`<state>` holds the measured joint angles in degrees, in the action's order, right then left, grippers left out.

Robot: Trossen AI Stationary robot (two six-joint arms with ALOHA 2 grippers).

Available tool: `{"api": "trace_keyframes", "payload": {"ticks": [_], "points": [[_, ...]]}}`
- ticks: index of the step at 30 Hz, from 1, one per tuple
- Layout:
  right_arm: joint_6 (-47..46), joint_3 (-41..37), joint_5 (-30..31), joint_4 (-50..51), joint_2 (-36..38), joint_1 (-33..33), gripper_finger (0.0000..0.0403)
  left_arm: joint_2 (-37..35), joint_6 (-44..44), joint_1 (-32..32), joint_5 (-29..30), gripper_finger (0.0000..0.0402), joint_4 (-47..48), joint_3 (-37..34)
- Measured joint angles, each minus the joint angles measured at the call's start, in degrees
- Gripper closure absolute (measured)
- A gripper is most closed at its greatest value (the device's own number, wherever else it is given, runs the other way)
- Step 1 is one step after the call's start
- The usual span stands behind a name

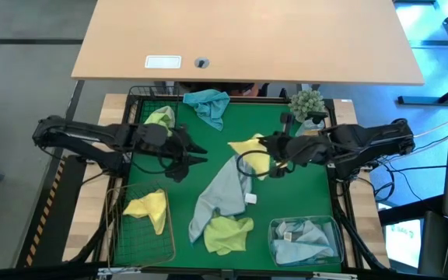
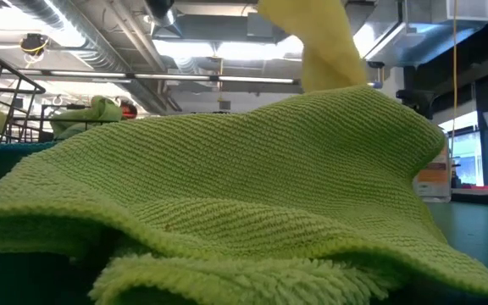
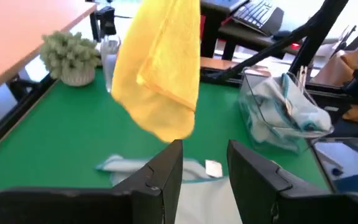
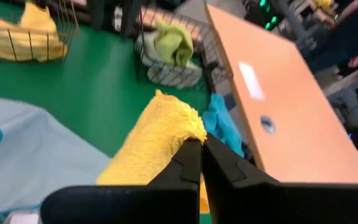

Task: Sort microfiber towel by color & place in baskets
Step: Put the yellow microfiber cloth into the gold wire basket

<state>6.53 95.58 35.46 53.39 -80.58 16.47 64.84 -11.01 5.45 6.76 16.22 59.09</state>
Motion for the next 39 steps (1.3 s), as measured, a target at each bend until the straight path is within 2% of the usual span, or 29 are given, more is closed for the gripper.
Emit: {"api": "trace_keyframes", "payload": {"ticks": [10, 13, 25, 35, 39], "points": [[1.5, 1.3, -0.7, -1.3, 0.0, 0.0, 0.0398, 7.3, 10.2, 0.0, 1.7, 0.0282, -11.3, 0.0], [1.5, 1.3, -2.8, -1.4, 0.0, 0.0, 0.0398, 9.0, 11.5, 0.0, 1.7, 0.0282, -15.1, 0.0], [2.9, 1.3, -5.1, -4.3, 0.0, 0.0, 0.0398, 14.1, 11.7, 0.0, 1.7, 0.0282, -24.1, 0.0], [2.9, 1.3, -6.7, -4.0, 0.0, 0.0, 0.0398, 14.6, 11.8, -0.1, 1.7, 0.0282, -37.9, 0.0], [2.9, 1.3, -6.8, -4.0, 0.0, 0.0, 0.0398, 14.5, 14.9, -0.1, 1.7, 0.0282, -42.4, 0.0]]}}
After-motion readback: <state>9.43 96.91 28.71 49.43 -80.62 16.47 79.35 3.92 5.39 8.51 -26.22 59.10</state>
